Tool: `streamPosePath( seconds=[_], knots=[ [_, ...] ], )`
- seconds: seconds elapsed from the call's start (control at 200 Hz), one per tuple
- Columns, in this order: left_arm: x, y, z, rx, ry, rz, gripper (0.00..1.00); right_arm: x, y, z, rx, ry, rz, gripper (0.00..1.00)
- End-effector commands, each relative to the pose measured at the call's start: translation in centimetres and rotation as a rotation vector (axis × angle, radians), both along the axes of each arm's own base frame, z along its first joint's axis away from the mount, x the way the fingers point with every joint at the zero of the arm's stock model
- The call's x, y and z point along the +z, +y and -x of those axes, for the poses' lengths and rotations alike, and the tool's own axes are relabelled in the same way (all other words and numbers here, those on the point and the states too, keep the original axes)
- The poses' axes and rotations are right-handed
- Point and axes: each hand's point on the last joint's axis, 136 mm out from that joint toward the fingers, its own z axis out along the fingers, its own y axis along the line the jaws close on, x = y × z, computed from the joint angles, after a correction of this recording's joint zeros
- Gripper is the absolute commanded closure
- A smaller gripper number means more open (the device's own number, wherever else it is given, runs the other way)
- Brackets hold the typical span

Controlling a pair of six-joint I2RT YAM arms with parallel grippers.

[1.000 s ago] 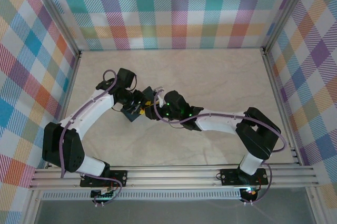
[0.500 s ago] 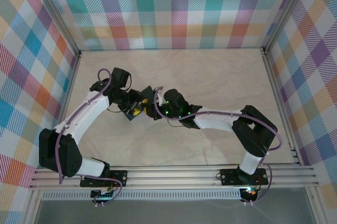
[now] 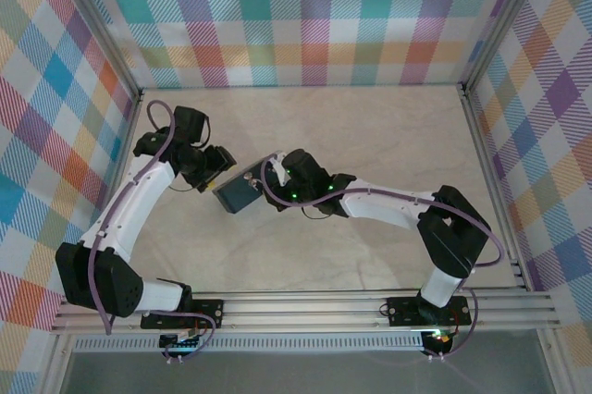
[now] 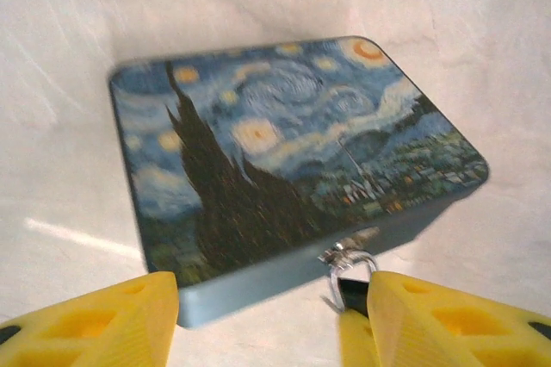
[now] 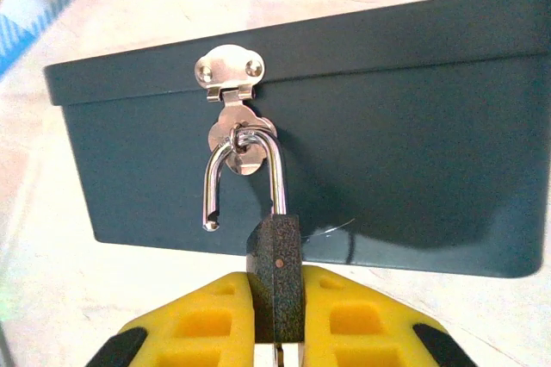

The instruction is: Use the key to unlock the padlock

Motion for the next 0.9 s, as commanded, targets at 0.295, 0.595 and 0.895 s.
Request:
streamPosePath(
  seconds=[0.295, 0.595, 0.895],
  knots=[
    [-6.0, 0.3, 0.6, -0.132, 0.144, -0.064, 0.44, 3.7, -0.1, -2.7, 0.054, -0.311, 0.299, 0.93],
    [-7.9, -1.6, 1.6, -0.157, 0.185, 0.056, 0.46, 1.3, 0.6, -4.1, 0.113, -0.488, 0.566, 0.95],
    [-8.3, -1.9, 1.1, -0.153, 0.192, 0.068, 0.46, -1.0, 0.0, -4.3, 0.205, -0.66, 0.786, 0.85]
  ],
)
